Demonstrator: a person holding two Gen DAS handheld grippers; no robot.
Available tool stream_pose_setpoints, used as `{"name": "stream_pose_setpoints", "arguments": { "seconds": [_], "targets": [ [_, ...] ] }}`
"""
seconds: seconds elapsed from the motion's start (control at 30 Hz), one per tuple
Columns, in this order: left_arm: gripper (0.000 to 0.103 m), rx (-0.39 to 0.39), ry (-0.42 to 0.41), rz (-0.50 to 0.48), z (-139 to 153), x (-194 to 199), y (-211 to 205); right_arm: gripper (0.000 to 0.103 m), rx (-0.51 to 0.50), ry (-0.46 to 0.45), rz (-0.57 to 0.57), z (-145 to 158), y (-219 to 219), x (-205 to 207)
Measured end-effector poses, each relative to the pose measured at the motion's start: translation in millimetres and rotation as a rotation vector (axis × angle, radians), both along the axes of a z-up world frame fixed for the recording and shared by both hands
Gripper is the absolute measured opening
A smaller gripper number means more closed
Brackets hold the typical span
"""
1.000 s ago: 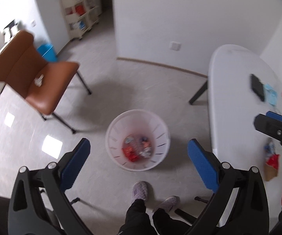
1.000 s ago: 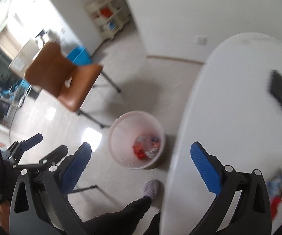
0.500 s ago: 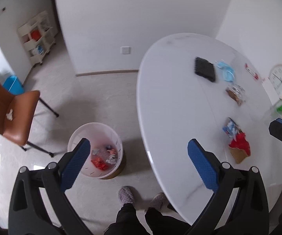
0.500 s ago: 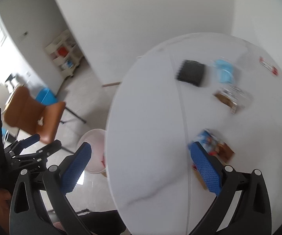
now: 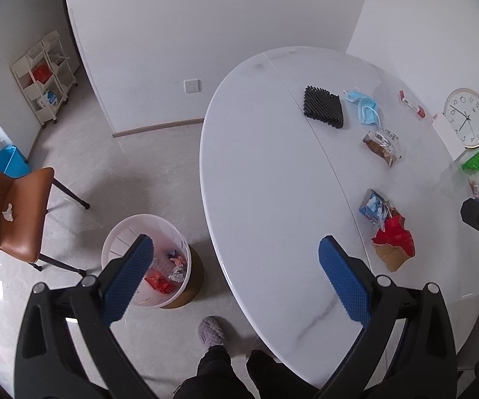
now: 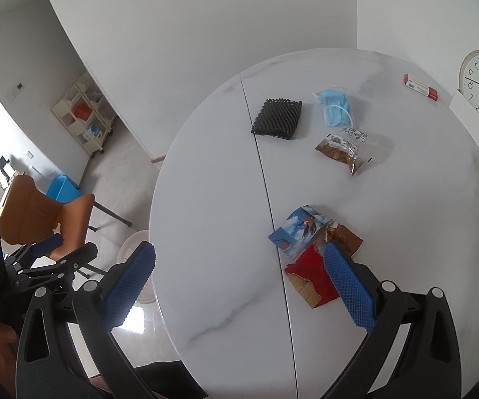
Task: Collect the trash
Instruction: 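Move both tools back over the table toward the blue box and cardboard, then grasp the blue bird-printed box with the left tool while the right tool grasps the red-lined cardboard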
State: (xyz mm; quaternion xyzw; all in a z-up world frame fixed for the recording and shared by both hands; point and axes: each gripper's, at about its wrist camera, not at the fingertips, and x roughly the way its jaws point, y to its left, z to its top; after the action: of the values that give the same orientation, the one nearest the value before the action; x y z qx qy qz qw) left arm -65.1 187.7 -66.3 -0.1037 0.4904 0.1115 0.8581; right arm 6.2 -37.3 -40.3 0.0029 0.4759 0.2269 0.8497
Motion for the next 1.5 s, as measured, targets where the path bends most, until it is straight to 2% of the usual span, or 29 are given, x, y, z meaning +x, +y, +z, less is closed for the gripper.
{"name": "stream_pose_setpoints", "arguments": {
  "seconds": [0.27, 0.4, 0.67, 0.83, 1.03, 1.27, 1.3, 1.37, 1.5],
  "targets": [
    [0.095, 0.017, 0.026, -0.056, -7.3, 8.8, -20.1, 0.1, -0.019, 0.016, -0.017, -13.2, -22.2, 1.2],
    [0.095, 0.005, 0.038, -0.087, -13.1, 14.3, -35.3, 0.1, -0.034, 0.054, -0.04, -31.9, -41.7, 4.0],
    [0.095, 0.002, 0.054, -0.154, -23.8, 25.2, -64.6, 0.1, -0.057, 0.151, -0.07, -90.3, -65.0, 13.8],
    [0.095, 0.018, 0.078, -0.197, -31.7, 34.0, -78.8, 0.1, -0.104, 0.16, 0.041, -127.8, -53.3, 17.5],
    [0.095, 0.043, 0.096, -0.224, -38.7, 41.1, -86.9, 0.1, -0.301, 0.097, 0.251, -164.1, -31.4, 26.7],
    [0.095, 0.018, 0.118, -0.232, -49.9, 56.5, -91.6, 0.099, -0.325, 0.12, 0.315, -186.9, -28.9, 41.0],
    [0.095, 0.016, 0.12, -0.239, -51.8, 60.8, -93.9, 0.097, -0.325, 0.12, 0.319, -187.6, -28.5, 40.6],
    [0.095, 0.016, 0.123, -0.25, -54.6, 68.8, -99.0, 0.081, -0.33, 0.134, 0.328, -190.9, -28.1, 39.7],
    [0.095, 0.034, 0.118, -0.296, -59.0, 89.1, -115.1, 0.057, -0.311, 0.149, 0.31, -190.9, -33.9, 38.7]
  ]
}}
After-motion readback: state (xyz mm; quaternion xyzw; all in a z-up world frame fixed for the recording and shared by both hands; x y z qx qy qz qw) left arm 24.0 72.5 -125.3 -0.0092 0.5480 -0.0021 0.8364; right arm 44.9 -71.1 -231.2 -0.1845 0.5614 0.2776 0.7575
